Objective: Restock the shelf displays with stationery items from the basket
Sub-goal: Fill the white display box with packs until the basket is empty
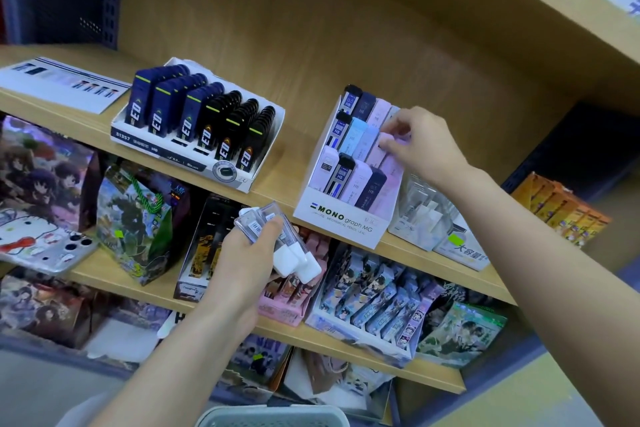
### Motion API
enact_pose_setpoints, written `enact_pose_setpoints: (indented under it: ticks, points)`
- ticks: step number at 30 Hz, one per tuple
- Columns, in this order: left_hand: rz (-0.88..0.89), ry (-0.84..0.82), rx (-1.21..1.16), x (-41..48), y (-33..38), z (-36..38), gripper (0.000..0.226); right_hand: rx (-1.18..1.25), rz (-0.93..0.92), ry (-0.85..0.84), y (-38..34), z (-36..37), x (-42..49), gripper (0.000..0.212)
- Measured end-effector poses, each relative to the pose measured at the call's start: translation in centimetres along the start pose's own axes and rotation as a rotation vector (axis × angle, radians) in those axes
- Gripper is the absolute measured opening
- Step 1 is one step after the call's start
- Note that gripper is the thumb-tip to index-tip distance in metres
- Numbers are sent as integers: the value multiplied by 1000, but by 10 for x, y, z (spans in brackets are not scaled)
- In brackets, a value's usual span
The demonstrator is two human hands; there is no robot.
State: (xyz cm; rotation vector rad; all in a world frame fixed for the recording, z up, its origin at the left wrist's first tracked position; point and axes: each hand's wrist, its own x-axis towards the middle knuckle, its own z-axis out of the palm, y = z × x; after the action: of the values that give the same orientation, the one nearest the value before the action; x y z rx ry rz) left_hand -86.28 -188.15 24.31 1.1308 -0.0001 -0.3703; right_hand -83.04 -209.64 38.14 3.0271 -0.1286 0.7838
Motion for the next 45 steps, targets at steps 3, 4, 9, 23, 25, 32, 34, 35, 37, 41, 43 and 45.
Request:
enact_pose_setpoints:
  ticks: [3,4,9,23,25,32,34,35,37,41,43,45]
  points:
    - [0,-3,-8,1,0,1,13,-25,12,55,-1,3,-3,16]
    - [0,-2,-7,1,0,1,13,-63,11,60,0,5,-4,19]
    - [-20,-1,-25,2,0,-1,15,-28,29,239,-9,10,-23,21]
    - [-34,-7,-29,-2,-6,2,18,1161,568,-562,-86,41,-143,24]
    - [-34,-15,-17,-2,-8,3,16,1091,540,-460,-83,40,-146,14]
    - [-110,-93,19,-9,-24,22,11,886,495,-177,-59,26,-160,9]
    - [-149,-110,36,-12,-30,30,9,926,511,-75,-44,18,-163,6]
    - [-162,-123,43,-13,-32,34,9,928,514,-14,-35,13,-163,6]
    - [-169,-146,47,-16,-36,41,12,834,495,106,-12,1,-164,9]
    - [-170,-155,88,-20,-43,52,15,492,403,279,43,-18,-162,8]
    - [-175,-143,112,-20,-47,56,16,389,370,346,67,-23,-157,5]
    - [-182,-140,134,-21,-50,59,17,326,336,397,86,-25,-151,4]
